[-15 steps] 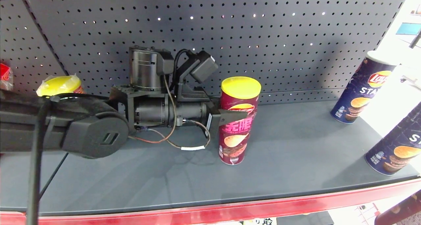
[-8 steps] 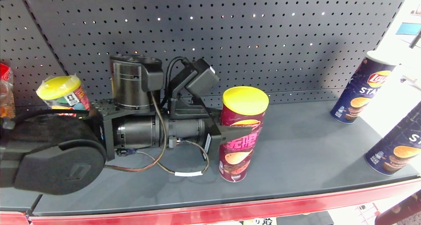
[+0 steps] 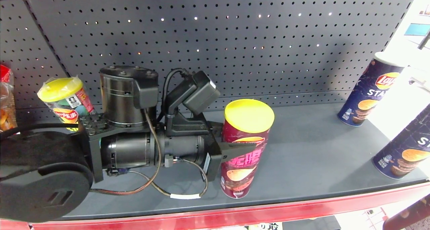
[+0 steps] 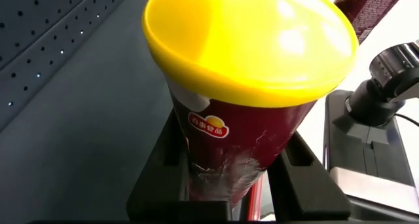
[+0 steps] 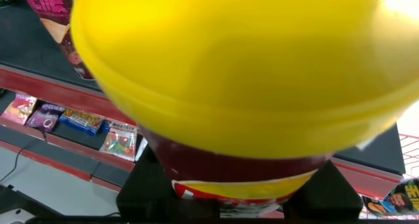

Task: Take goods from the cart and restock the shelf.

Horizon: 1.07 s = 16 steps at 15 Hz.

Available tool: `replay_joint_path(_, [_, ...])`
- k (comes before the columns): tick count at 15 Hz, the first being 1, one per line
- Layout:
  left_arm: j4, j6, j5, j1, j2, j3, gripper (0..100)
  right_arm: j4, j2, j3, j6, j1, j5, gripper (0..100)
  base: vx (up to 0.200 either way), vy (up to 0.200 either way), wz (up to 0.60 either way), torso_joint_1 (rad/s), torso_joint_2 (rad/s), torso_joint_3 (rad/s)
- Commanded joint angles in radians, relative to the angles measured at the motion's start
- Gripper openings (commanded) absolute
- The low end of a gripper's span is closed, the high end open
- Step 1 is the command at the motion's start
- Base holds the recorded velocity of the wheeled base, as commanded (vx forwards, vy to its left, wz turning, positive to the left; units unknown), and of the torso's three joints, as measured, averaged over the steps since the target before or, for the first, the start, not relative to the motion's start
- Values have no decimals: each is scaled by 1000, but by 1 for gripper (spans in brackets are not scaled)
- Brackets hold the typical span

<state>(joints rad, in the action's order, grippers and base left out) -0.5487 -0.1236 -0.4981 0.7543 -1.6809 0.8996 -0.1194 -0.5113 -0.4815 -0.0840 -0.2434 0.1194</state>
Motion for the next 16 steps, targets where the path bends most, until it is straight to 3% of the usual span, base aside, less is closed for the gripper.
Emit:
replay_joint_path(1, [1, 1, 7, 0, 9, -8, 0, 0, 0, 0, 0, 0, 0, 0, 0, 0, 0, 0, 0, 0])
replay_joint_path(16, [1, 19, 15, 30, 39, -41, 0, 0, 0, 0, 0, 1, 0, 0, 0, 0, 0, 0, 0, 0])
